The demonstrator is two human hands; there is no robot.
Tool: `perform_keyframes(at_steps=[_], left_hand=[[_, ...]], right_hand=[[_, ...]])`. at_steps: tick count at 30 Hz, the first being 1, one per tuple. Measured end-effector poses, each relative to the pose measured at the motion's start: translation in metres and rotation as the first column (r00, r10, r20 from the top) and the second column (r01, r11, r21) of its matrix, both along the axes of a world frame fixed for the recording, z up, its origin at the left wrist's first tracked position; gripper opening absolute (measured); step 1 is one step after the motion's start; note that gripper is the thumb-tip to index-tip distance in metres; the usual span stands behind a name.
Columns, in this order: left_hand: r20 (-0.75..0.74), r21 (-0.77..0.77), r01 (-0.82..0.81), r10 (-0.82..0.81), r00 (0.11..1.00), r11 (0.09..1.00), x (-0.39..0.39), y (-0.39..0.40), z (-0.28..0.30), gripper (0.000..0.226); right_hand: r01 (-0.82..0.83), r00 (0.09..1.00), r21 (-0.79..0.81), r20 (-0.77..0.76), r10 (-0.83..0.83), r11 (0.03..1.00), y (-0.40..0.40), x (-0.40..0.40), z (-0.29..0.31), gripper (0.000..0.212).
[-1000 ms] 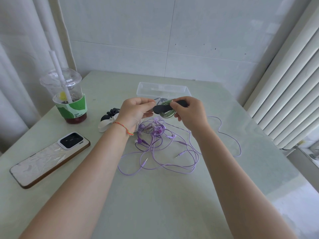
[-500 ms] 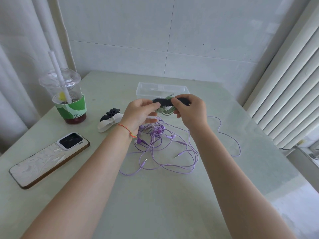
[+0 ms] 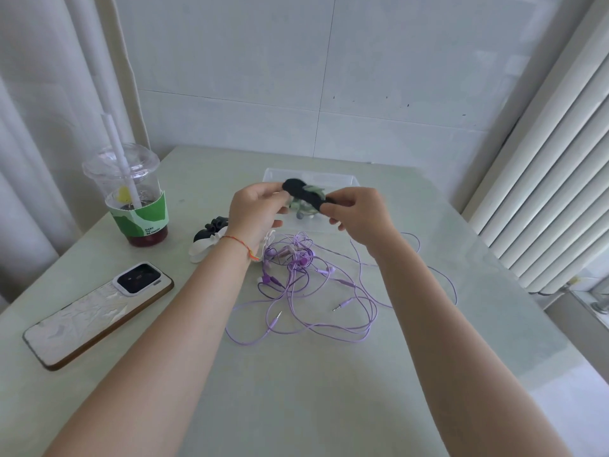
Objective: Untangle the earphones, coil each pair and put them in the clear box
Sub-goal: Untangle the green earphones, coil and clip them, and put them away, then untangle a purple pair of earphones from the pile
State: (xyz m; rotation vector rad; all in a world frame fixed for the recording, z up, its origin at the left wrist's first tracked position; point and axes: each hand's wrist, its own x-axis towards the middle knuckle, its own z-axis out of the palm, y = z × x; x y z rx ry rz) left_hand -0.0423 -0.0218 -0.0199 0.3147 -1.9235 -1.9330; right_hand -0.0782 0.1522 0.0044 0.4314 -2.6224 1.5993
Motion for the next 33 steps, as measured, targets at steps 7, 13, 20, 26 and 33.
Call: perform_keyframes(at_steps=[7, 13, 20, 26, 33], left_hand=[[0.043, -0.734, -0.084, 0.169, 0.985, 0.674, -0.045, -0.014, -0.005, 0.044], [0.279, -0.774, 0.158, 0.106, 0.955, 0.613, -0.057, -0.015, -0.011, 0.019], [0.255, -0.734, 0.149, 0.066, 0.965, 0.662, -0.057, -0.018, -0.012, 0.046], [0.258, -0.703, 0.135, 0.073, 0.963, 0.699, -0.056, -0.017, -0.012, 0.038], [0.184, -0.719, 0.065, 0.099, 0.978, 0.692, -0.038, -0.012, -0.007, 0.033]], right_hand=[[0.224, 0.954, 0.157, -0.239, -0.184, 0.962, -0.006, -0.042, 0.011, 0.015], [0.222, 0.959, 0.182, -0.219, -0.181, 0.958, -0.008, -0.059, 0.005, 0.018], [0.168, 0.977, 0.372, -0.185, -0.105, 0.913, -0.016, -0.066, -0.003, 0.018], [0.045, 0.999, 0.475, -0.033, -0.034, 0.879, -0.021, -0.061, 0.002, 0.041], [0.198, 0.960, 0.247, -0.245, -0.136, 0.949, -0.018, -0.041, 0.006, 0.039]])
